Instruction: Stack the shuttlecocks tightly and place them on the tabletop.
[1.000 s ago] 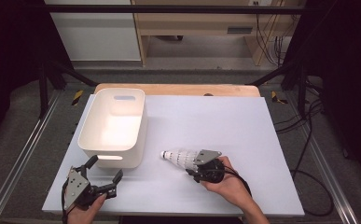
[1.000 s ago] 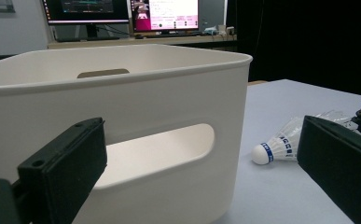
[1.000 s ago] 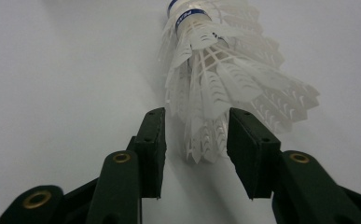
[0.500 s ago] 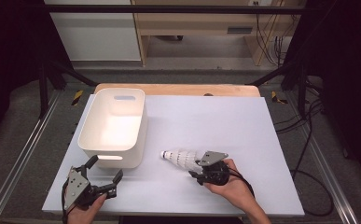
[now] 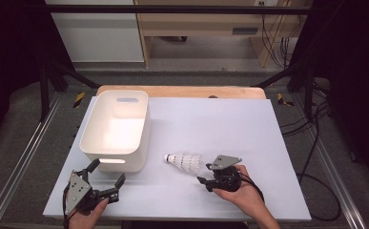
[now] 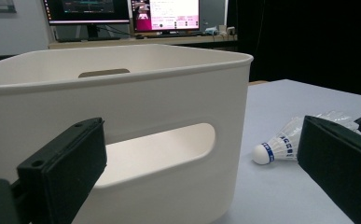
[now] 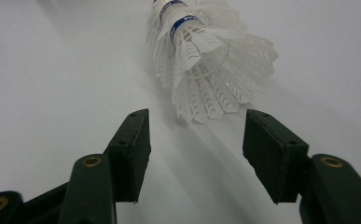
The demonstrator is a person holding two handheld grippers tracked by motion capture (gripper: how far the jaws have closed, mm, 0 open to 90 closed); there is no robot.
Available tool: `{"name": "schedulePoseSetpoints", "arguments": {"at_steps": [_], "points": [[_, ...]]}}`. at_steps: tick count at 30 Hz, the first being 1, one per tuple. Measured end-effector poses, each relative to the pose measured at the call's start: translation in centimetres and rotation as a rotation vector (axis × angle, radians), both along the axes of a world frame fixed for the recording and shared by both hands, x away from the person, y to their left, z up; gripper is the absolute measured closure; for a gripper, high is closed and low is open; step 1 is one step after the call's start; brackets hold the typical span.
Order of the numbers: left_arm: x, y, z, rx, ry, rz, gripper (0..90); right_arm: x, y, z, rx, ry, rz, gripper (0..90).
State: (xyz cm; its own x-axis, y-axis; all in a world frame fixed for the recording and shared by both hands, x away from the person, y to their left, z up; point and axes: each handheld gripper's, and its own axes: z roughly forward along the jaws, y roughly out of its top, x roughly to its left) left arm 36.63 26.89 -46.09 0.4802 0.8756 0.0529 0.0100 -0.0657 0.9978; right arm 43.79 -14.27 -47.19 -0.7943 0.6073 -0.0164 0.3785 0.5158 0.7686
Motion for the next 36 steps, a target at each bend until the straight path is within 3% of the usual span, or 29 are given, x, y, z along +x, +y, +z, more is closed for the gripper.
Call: {"name": "schedulePoseSetpoints", "arguments": {"at_steps": [13, 16, 29, 36], "points": [[0.0, -0.1, -0.1, 0.010, -0.001, 0.002, 1.4, -1.0, 0.0, 0.1, 0.089, 0.015, -0.046, 13.7], [0.1, -0.2, -0.1, 0.008, -0.001, 0.000, 1.3, -1.2, 0.1, 0.1, 0.106, 0.014, -0.028, 8.0], [0.1, -0.2, -0.1, 0.004, 0.000, -0.003, 1.3, -1.4, 2.4, -0.6, 0.097, 0.047, 0.032, 7.0], [0.0, -0.2, 0.0, 0.003, -0.004, -0.003, 1.3, -1.2, 3.5, -0.7, 0.065, 0.072, 0.025, 6.3]]}}
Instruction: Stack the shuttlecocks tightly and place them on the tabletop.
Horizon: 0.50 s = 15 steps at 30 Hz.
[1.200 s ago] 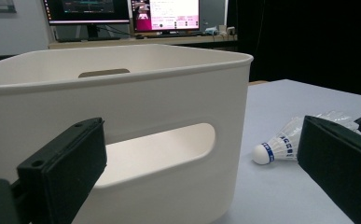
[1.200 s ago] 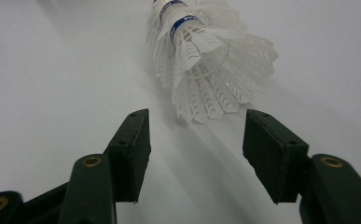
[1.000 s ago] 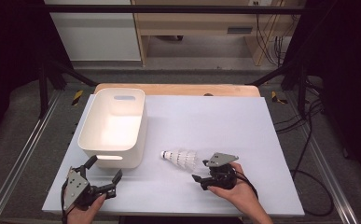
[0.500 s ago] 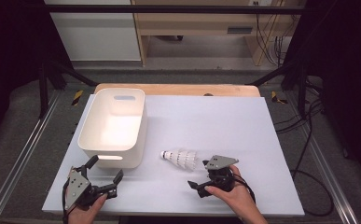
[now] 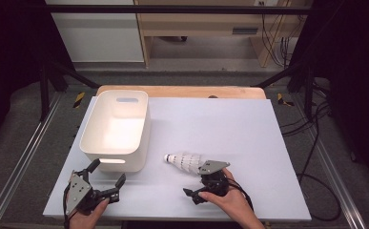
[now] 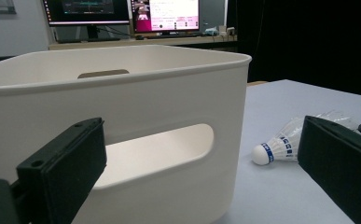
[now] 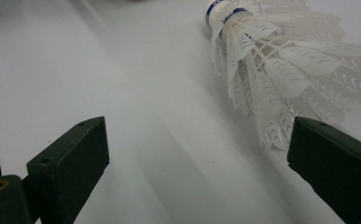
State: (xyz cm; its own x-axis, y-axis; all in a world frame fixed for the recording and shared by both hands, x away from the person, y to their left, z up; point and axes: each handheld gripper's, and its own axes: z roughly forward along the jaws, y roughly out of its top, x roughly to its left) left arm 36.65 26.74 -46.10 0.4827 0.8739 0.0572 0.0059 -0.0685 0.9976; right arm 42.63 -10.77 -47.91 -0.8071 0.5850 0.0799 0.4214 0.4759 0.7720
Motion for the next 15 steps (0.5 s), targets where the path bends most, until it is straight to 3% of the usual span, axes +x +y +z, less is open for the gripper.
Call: {"name": "schedulePoseSetpoints", "arguments": {"at_steps": [7, 15], "points": [[0.0, 0.0, 0.0, 0.001, 0.000, -0.004, 1.3, 0.4, 0.0, 0.1, 0.010, 0.006, -0.024, 8.5], [0.1, -0.1, -0.1, 0.005, 0.003, -0.005, 1.3, 1.2, 0.2, 0.2, 0.075, 0.008, -0.046, 22.7]]}}
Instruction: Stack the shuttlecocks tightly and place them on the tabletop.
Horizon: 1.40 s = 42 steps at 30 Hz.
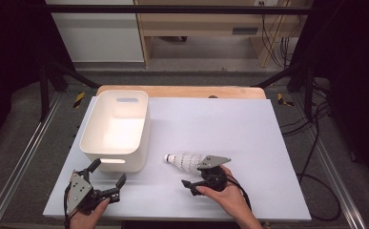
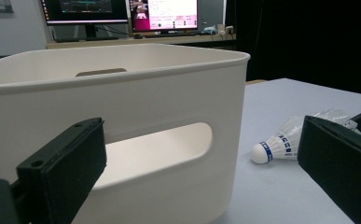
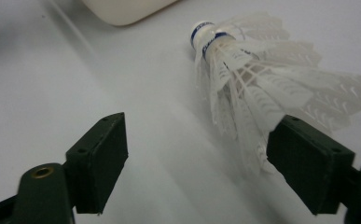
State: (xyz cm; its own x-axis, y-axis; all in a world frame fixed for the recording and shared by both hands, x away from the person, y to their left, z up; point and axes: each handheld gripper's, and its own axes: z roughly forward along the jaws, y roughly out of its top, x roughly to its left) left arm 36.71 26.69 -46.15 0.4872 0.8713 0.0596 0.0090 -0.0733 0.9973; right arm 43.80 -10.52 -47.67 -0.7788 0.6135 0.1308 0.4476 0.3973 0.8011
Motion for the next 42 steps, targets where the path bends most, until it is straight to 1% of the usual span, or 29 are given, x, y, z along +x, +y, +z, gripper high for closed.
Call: {"name": "schedulePoseSetpoints", "arguments": {"at_steps": [5, 8, 11, 17, 20, 23, 29, 36, 42], "points": [[0.0, 0.0, 0.0, 0.000, 0.002, -0.001, 1.4, 0.3, 0.8, 0.3, 0.025, -0.017, 0.011, 29.9], [0.0, -0.2, 0.0, 0.000, 0.001, -0.003, 1.4, 0.5, 1.3, 0.4, 0.030, -0.026, 0.015, 33.6], [0.0, -0.1, 0.0, 0.000, 0.001, 0.000, 1.4, 0.7, 1.7, 0.5, 0.038, -0.033, 0.014, 35.8], [0.0, -0.1, 0.0, -0.001, -0.001, -0.001, 1.5, 1.2, 2.2, 0.5, 0.038, -0.042, 0.006, 40.4], [0.0, -0.2, 0.1, 0.002, -0.002, -0.003, 1.5, 1.3, 2.3, 0.6, 0.052, -0.045, 0.001, 42.3], [0.0, -0.1, 0.1, 0.002, -0.002, -0.004, 1.5, 1.4, 2.4, 0.4, 0.047, -0.049, -0.010, 45.0], [0.0, -0.1, 0.1, -0.003, -0.003, -0.001, 1.5, 1.8, 2.6, 0.0, 0.003, -0.043, -0.042, 50.1], [0.0, -0.1, 0.1, -0.002, -0.003, -0.003, 1.6, 2.2, 2.9, -0.3, 0.001, -0.038, -0.081, 54.5], [0.0, 0.0, 0.1, -0.004, -0.003, -0.001, 1.6, 2.5, 3.0, -0.6, 0.009, -0.040, -0.107, 60.8]]}}
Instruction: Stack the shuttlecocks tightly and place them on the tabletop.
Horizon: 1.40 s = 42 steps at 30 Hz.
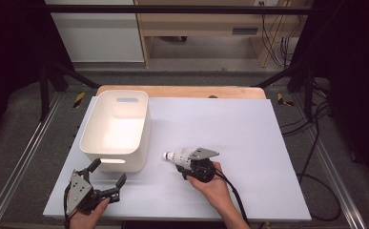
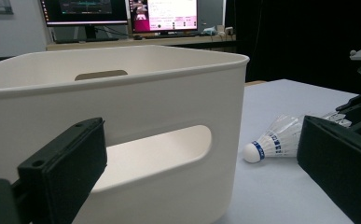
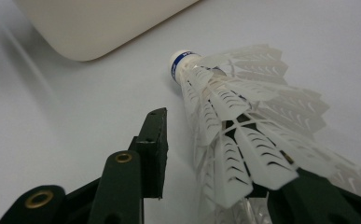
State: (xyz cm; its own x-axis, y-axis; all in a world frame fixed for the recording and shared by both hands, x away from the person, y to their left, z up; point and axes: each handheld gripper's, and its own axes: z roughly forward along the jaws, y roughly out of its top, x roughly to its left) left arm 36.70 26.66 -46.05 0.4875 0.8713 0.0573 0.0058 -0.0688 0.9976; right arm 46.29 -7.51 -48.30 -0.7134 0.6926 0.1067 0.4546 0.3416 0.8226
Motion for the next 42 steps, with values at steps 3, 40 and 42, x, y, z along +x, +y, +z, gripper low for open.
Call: {"name": "schedulePoseSetpoints", "arguments": {"at_steps": [3, 40, 42], "points": [[0.0, 0.0, 0.0, 0.000, -0.001, 0.000, 1.6, 0.1, 0.1, -0.1, -0.008, -0.011, -0.009, 67.0], [0.0, 0.0, 0.0, -0.002, -0.003, -0.001, 1.6, 0.1, -0.9, 0.0, 0.052, -0.024, 0.010, 87.6], [0.0, 0.0, 0.0, 0.000, -0.003, -0.002, 1.6, 0.1, -1.0, 0.0, 0.058, -0.021, 0.008, 88.1]]}}
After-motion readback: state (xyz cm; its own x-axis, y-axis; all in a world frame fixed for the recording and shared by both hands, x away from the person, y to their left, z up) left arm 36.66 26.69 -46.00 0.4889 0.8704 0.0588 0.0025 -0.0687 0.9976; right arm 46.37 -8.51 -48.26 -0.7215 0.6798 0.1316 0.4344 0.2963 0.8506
